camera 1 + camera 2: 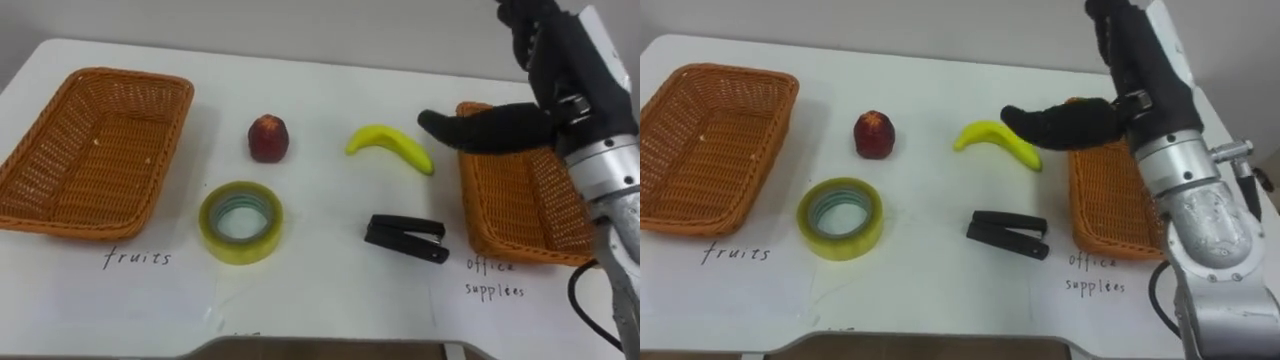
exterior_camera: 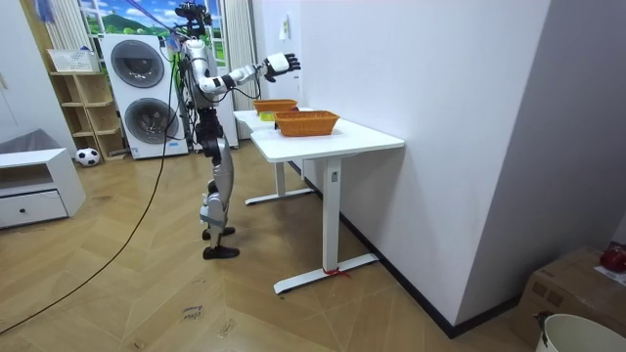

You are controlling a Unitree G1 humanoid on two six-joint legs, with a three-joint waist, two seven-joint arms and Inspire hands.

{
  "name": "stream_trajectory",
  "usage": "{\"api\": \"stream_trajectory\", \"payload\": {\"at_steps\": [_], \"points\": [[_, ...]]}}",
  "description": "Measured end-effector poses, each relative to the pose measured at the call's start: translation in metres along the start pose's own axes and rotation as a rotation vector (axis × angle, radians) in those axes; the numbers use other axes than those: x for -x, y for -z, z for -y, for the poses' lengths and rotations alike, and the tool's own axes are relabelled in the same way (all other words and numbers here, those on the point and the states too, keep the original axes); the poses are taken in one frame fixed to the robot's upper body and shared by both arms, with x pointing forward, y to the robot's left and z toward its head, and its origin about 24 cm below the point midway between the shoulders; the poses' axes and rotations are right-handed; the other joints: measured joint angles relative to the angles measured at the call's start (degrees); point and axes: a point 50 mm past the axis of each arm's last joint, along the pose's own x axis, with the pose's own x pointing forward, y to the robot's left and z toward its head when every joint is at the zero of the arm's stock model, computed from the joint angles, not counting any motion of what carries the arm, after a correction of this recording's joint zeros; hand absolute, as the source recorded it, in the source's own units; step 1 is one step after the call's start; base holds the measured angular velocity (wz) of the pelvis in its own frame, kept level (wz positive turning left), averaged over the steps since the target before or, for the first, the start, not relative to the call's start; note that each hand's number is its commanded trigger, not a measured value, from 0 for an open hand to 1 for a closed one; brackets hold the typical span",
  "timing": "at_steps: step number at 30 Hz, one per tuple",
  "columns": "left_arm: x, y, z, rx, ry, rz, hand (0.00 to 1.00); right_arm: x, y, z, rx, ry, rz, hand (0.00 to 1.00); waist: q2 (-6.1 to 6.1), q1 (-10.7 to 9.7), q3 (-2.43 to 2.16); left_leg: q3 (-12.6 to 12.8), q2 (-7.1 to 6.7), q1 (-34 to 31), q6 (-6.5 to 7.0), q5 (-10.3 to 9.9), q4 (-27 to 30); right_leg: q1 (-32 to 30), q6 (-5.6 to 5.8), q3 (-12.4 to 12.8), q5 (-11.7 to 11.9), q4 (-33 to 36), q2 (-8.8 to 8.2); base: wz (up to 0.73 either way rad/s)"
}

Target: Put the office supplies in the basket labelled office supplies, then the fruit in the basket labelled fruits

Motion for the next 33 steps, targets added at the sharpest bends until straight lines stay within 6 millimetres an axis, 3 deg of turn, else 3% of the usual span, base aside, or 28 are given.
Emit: {"api": "stream_trajectory", "payload": {"at_steps": [12, 25, 33], "points": [[-0.001, -0.010, 0.001, -0.001, 0.021, 0.033, 0.00, 0.002, 0.023, -0.011, 0.094, -0.163, -0.140, 0.00, -0.10, 0.1, -0.07, -0.8, -0.09, -0.6, 0.00, 0.0, 0.5, -0.1, 0.00, -0.1, 0.0, 0.0, -0.02, 0.03], [-0.002, -0.018, 0.001, 0.002, 0.022, 0.052, 0.00, 0.005, 0.031, -0.014, 0.115, -0.246, -0.191, 0.00, -0.02, 0.1, -0.02, -0.8, -0.12, -0.6, 0.00, 0.0, 0.5, -0.1, 0.00, 0.1, 0.0, 0.0, -0.01, 0.00], [-0.003, -0.019, -0.001, 0.002, 0.018, 0.054, 0.00, 0.008, 0.039, -0.018, 0.096, -0.299, -0.238, 0.00, -0.73, 0.2, -0.02, -0.9, -0.12, -0.5, 0.01, 0.0, 0.5, -0.1, 0.00, 0.1, 0.0, 0.0, -0.01, 0.00]]}}
